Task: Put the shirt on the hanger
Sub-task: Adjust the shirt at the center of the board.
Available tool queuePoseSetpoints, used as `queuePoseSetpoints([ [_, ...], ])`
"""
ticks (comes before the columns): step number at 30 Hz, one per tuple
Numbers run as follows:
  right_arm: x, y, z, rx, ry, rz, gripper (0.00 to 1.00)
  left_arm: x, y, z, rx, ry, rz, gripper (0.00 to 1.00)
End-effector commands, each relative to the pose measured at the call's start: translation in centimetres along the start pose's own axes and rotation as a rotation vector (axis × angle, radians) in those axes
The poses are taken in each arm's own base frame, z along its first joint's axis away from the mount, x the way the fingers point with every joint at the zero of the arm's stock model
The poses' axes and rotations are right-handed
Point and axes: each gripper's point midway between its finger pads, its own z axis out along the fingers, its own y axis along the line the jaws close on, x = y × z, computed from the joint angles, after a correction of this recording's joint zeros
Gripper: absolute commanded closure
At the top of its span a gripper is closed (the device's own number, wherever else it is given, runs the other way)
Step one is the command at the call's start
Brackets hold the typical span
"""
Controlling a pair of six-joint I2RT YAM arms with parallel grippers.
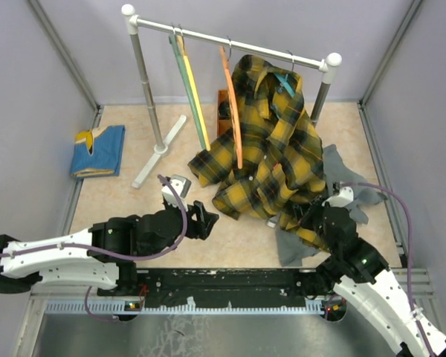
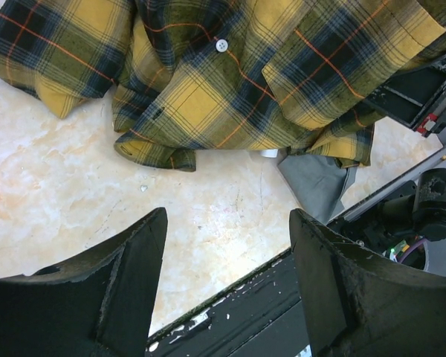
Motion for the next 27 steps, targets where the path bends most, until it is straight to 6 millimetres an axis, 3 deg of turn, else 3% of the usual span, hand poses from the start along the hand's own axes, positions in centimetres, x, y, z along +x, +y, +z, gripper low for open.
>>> queuePoseSetpoints([
  [1, -1.4, 7.2, -2.1, -0.311, 0.057, 0.074, 1.00, -0.4, 0.6, -0.4, -0.011, -0.015, -0.025, 0.28],
  [7, -4.0, 15.8, -6.0, -0.676, 0.139, 0.199, 1.00, -0.6, 1.9, -1.1, -0.043, -0.026, -0.037, 0.28],
  [12, -8.9, 22.3, -8.0, -0.918, 0.091, 0.300, 0.98, -1.0, 2.2, -1.5, -0.046, -0.035, -0.058, 0.28],
  [16, -11.6, 26.0, -7.7, -1.016, 0.055, 0.372, 1.00, -1.0, 2.1, -1.5, -0.045, -0.030, -0.058, 0.28],
  [21, -12.9, 30.8, -6.3, -1.098, 0.023, 0.412, 1.00, -0.6, 2.5, -1.3, -0.077, -0.014, -0.043, 0.28],
  [24, -13.7, 32.9, -5.9, -1.148, -0.003, 0.424, 1.00, -0.6, 2.5, -1.3, -0.084, -0.011, -0.042, 0.29],
  [27, -14.4, 33.7, -4.9, -1.152, -0.039, 0.440, 0.99, -0.5, 2.5, -1.4, -0.072, -0.008, -0.050, 0.31],
])
